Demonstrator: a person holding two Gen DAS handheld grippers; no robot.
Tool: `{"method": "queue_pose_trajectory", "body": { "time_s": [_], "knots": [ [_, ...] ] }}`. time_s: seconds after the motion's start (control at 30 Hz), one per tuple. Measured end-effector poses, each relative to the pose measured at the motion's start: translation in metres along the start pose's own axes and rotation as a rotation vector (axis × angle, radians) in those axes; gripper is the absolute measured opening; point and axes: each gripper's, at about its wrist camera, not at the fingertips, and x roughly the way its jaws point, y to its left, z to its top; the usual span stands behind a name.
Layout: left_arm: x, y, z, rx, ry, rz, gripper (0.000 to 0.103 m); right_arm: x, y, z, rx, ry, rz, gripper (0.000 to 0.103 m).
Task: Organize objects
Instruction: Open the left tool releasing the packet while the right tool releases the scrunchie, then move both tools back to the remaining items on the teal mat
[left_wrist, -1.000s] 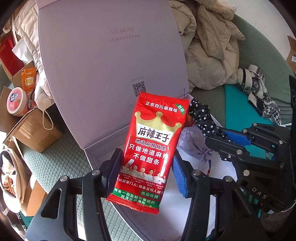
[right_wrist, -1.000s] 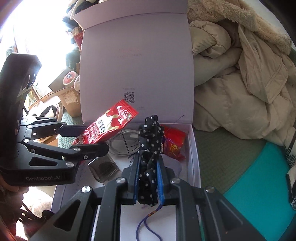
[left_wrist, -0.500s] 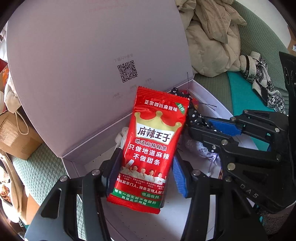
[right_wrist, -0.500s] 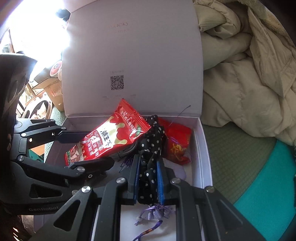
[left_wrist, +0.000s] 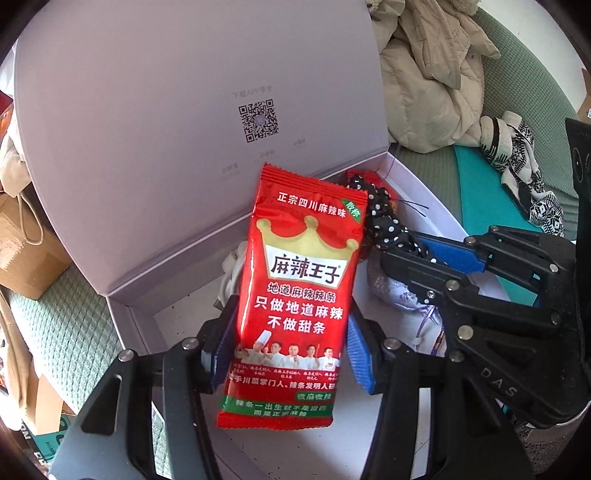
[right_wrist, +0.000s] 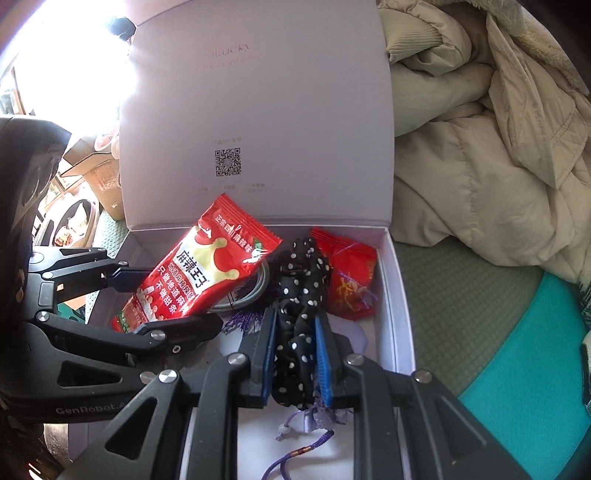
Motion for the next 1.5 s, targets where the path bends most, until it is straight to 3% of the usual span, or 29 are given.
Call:
{"method": "queue_pose_trajectory", "body": {
  "time_s": [0.27,0.9,1.5],
  "knots": [
    [-0.022,-0.005,0.003,0.012,-0.024,0.054,0.053,-0.02,-0.001,0.002,0.007,-0.032,-0.034,0.036],
    [-0.125,0.004,-0.004,-0.034,-0.142,0.074,0.054,-0.098,0.008,0.014,-0.01,-0.152,-0.057,0.037],
    [-0.235,-0.037,-0.033,-0.001,-0.266,0.088,0.055,-0.191,0.032,-0.011,-0.027,-0.27,-0.106,0.037]
  ]
}}
